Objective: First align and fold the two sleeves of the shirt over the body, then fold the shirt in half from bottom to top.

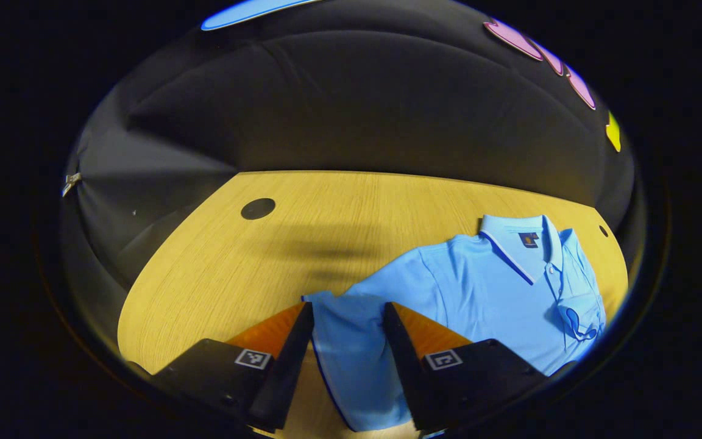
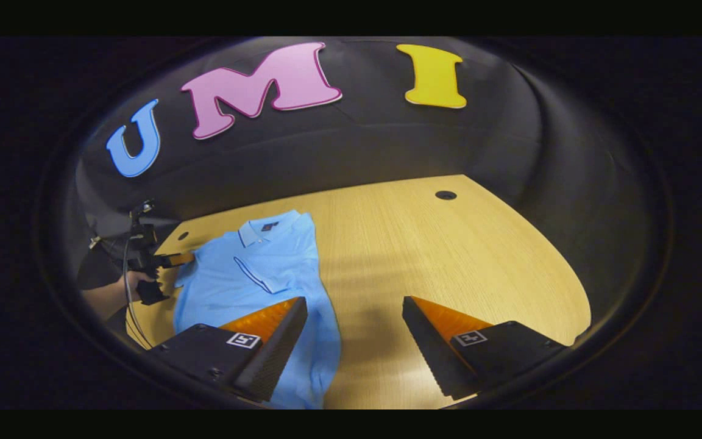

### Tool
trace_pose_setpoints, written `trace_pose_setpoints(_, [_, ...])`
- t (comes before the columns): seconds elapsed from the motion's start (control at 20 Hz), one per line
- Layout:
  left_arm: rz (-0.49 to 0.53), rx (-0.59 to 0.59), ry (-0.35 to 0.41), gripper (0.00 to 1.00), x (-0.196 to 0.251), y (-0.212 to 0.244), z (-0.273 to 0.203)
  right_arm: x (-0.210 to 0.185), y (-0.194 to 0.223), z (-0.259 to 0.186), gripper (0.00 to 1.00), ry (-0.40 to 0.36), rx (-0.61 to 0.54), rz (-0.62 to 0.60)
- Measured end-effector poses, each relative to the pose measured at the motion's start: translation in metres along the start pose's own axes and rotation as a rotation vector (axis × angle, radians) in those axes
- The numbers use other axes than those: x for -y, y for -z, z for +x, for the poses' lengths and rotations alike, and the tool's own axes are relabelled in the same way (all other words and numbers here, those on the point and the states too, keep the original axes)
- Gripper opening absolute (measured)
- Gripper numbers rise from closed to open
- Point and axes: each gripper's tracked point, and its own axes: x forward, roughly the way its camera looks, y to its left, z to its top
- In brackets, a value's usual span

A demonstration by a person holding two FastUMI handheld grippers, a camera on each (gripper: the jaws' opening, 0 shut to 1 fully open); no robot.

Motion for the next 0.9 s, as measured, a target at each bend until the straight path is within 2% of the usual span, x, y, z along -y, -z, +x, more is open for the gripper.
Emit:
trace_pose_setpoints(0.15, [-0.007, 0.016, -0.004, 0.32, 0.004, -0.002, 0.002, 0.005, 0.014, 0.001, 0.98, 0.008, -0.019, 0.026])
trace_pose_setpoints(0.25, [0.005, 0.029, -0.006, 0.21, 0.008, -0.005, 0.002, 0.010, 0.016, -0.001, 0.98, 0.020, -0.025, 0.027])
trace_pose_setpoints(0.3, [0.013, 0.022, -0.019, 0.10, 0.007, -0.006, 0.003, 0.011, 0.016, -0.002, 0.98, 0.022, -0.024, 0.031])
trace_pose_setpoints(0.45, [0.035, 0.019, -0.039, 0.06, 0.010, -0.008, 0.003, 0.012, 0.017, -0.002, 0.98, 0.027, -0.022, 0.027])
trace_pose_setpoints(0.6, [0.013, 0.005, -0.018, 0.06, 0.020, -0.013, -0.002, 0.013, 0.018, -0.006, 0.98, 0.028, -0.022, 0.031])
trace_pose_setpoints(0.65, [0.019, 0.012, -0.011, 0.06, 0.023, -0.017, -0.006, 0.013, 0.017, -0.007, 0.92, 0.030, -0.019, 0.032])
trace_pose_setpoints(0.7, [0.019, 0.025, 0.006, 0.06, 0.029, -0.024, -0.011, 0.014, 0.018, -0.010, 0.92, 0.031, -0.017, 0.033])
trace_pose_setpoints(0.75, [0.016, 0.037, 0.029, 0.06, 0.041, -0.031, -0.017, 0.014, 0.018, -0.012, 0.98, 0.030, -0.016, 0.035])
trace_pose_setpoints(0.85, [0.015, 0.059, 0.080, 0.06, 0.069, -0.045, -0.030, 0.013, 0.019, -0.016, 0.98, 0.031, -0.014, 0.034])
trace_pose_setpoints(0.9, [0.021, 0.071, 0.109, 0.06, 0.085, -0.052, -0.038, 0.015, 0.021, -0.019, 0.92, 0.038, -0.014, 0.030])
